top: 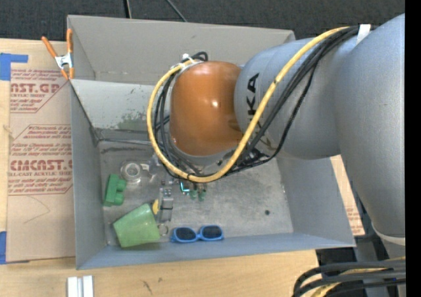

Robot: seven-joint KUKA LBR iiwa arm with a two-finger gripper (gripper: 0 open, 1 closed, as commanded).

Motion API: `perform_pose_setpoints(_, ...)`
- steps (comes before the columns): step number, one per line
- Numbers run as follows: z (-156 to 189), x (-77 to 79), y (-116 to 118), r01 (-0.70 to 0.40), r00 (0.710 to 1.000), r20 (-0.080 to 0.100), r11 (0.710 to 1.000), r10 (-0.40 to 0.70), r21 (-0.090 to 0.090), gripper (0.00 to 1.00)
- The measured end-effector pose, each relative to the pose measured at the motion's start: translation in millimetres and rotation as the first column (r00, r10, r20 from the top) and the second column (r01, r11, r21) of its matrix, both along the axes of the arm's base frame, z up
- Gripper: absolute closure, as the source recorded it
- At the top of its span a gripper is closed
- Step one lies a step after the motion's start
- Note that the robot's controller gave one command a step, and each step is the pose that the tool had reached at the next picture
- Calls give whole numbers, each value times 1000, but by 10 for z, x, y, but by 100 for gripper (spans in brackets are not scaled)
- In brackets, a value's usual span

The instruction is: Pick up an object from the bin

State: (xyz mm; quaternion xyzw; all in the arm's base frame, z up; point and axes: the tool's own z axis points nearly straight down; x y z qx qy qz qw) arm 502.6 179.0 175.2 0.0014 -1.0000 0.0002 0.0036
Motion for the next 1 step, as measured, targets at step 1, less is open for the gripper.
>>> perform_pose_setpoints(1, -1046, -179, 157, -382, 924, 15, 924, 382, 1, 0)
